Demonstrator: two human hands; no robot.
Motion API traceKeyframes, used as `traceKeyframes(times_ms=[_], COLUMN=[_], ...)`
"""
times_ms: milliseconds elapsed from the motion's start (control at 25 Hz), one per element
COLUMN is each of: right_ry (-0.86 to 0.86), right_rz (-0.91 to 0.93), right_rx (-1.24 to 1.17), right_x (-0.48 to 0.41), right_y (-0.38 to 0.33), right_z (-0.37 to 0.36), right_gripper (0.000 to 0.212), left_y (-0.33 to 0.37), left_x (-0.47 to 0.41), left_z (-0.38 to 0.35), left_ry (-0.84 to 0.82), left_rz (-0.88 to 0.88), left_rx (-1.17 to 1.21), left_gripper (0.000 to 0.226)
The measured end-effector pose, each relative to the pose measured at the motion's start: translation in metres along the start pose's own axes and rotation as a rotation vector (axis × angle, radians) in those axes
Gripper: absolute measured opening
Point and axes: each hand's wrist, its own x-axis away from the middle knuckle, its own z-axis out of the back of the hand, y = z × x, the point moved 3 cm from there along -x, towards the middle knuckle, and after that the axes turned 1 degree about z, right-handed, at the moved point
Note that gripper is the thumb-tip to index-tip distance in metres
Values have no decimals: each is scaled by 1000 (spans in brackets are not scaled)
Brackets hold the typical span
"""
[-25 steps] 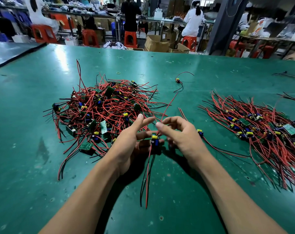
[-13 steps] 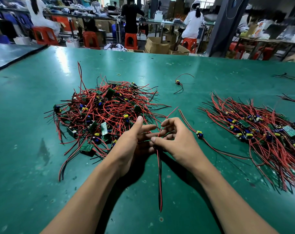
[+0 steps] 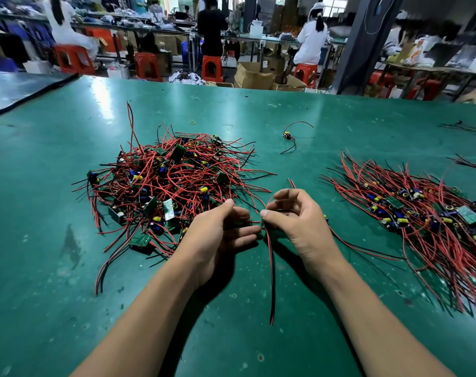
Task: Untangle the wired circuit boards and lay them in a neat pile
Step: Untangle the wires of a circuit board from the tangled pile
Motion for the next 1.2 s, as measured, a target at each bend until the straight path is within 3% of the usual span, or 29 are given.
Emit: traceKeyframes(times_ms=[360, 640, 880, 1200], right_ry=[4, -258, -170, -16], right_rz=[193, 301, 236, 89], right_rx=[500, 760, 606, 0], right_x=[2, 5, 3, -5], right_y=[1, 6, 8, -6], right_z=[-5, -20, -16, 1], right_gripper=[27, 58, 53, 56], left_y=[-1, 0, 2, 1], left_x=[0, -1, -2, 5], left_z=[0, -4, 3, -2], left_ry=[8, -8, 14, -41], left_rz=[-104, -110, -204, -90], left_rx=[9, -19, -21, -117], left_gripper=[32, 44, 25, 42])
